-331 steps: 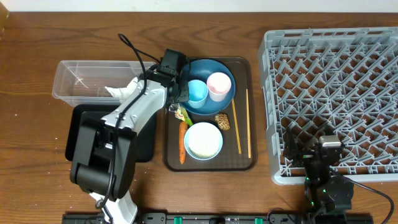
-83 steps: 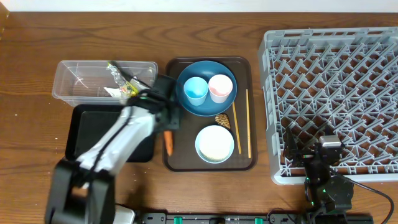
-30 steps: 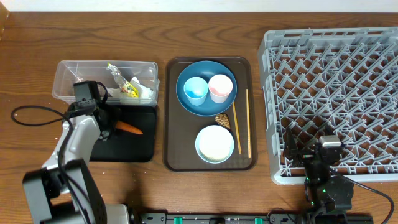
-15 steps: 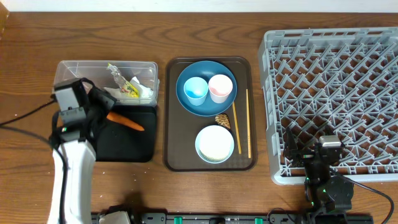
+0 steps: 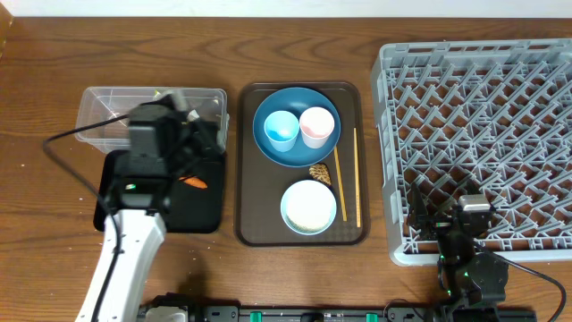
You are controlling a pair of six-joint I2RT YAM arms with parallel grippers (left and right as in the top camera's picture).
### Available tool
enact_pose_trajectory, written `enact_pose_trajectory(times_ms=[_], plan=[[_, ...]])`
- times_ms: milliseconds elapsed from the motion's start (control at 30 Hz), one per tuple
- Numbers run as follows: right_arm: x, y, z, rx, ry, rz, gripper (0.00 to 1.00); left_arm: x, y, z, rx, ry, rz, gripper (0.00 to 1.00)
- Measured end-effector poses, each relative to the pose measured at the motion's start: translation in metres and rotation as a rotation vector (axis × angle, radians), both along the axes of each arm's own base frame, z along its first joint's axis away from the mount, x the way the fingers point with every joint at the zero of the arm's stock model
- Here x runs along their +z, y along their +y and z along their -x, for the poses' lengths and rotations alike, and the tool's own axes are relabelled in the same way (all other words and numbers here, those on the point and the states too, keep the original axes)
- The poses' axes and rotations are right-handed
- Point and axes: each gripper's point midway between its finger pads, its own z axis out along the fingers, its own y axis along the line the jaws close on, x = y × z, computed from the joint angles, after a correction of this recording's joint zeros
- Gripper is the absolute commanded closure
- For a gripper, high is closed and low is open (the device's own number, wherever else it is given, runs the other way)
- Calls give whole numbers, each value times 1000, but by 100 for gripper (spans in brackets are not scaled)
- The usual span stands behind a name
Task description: Sort waste into correct bins and load items into the dishwasher rack
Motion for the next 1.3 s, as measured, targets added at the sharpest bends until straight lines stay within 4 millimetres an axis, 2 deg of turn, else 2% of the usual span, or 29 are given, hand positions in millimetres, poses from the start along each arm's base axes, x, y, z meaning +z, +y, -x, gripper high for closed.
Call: enact_pose_trajectory(times_ms=[133,233,533,733,900,1033,1200,1300], plan=[[0,0,0,0,0,0,1,3,-41,-7,-114,-64,-17,94],[0,0,0,0,0,0,1,-1,-77,-7,-220,-99,-57,94],[0,0,0,0,0,0,1,-30,-140,4,-468,9,-202,94],[0,0,0,0,-1,0,1,-20,-179,6,-656,64,-319,94],[0,0,0,0,0,0,1,-19,-202,12,-802,118,-410,94],[0,0,0,0,0,0,1,-38,-213,31,-942,192,-488,94],[0,0,0,0,0,0,1,-66,-211,63,-1102,291,-570,94],[0,0,0,0,0,0,1,-69,-210,66,-1141,290,-590,94]])
